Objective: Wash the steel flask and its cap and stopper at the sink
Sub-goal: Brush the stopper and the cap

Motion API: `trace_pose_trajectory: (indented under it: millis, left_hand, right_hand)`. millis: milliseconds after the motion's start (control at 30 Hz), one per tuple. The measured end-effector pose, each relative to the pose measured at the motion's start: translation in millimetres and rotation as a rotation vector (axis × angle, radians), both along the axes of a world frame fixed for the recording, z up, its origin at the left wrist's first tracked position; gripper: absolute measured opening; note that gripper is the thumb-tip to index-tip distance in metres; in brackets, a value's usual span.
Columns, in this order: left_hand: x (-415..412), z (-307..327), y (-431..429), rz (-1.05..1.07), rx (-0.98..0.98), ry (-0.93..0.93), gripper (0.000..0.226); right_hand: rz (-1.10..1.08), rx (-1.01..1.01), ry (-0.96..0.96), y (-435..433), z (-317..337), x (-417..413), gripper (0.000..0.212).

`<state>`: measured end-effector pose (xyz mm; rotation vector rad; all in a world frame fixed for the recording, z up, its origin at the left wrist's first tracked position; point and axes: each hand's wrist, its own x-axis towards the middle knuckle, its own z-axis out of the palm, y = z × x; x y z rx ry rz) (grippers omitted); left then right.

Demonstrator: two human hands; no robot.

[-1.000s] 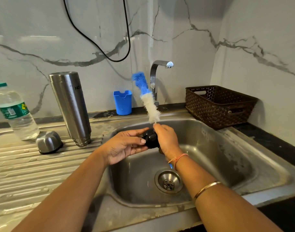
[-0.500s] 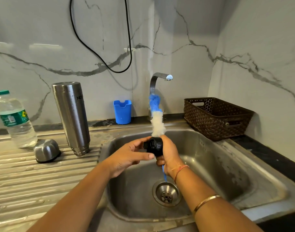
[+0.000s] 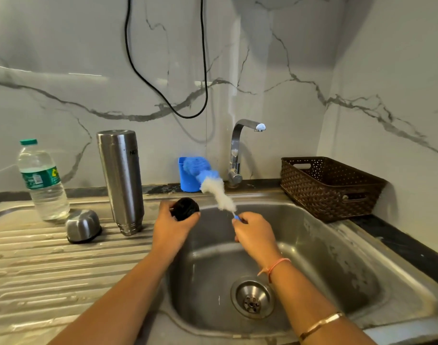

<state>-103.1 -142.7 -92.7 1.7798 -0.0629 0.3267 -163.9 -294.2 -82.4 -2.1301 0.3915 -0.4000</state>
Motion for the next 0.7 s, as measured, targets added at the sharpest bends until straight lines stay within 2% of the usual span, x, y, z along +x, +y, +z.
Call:
trace_pose_trajectory:
  millis: [133,233,300,367,467,533,600,700]
  left_hand:
    - [7.4,-0.3,4.9,0.080,-0.046,-0.005,0.053]
    - [12.2,-2.3,10.3,0.111,-0.051,0.026,0.057]
    - [13.9,-3.8,13.4,0.121,-0.071,0.051,0.056]
    - [14.5,-4.1,13.2,0.108,-0.070,0.079,0.055]
    - [11.6,-5.0,7.4,0.002,-0.039,0.107,0.055]
    - [8.9,-5.4,-0.5,-0.097,-0.023,0.100,0.052]
    - [6.8,-3.5,-9.9,-0.147,-0.015,0.099,0.044]
    - [11.0,-0.4,-19.3,-0.139,-0.153,0.164,0.029]
  right_hand:
    - [0.125,-0.120,-0.038,12.8,11.3,-13.7,0.013]
    - [0.172,-0.186,-0.028,20.6,20.6,-24.2,0.027]
    - [0.197,-0.242,0.018,24.1,29.2,-31.8,0.029]
    - [0.202,-0.323,0.077,24.2,34.9,-36.6,0.016]
    - [0.124,-0.415,0.132,24.7,39.5,-43.2,0.018]
    - [0.075,-0.412,0.124,25.1,41.8,-46.7,0.012]
    - [0.050,-0.409,0.124,27.5,45.2,-49.7,0.016]
    - [0.066,-0.446,0.137,32.9,51.3,-54.9,0.010]
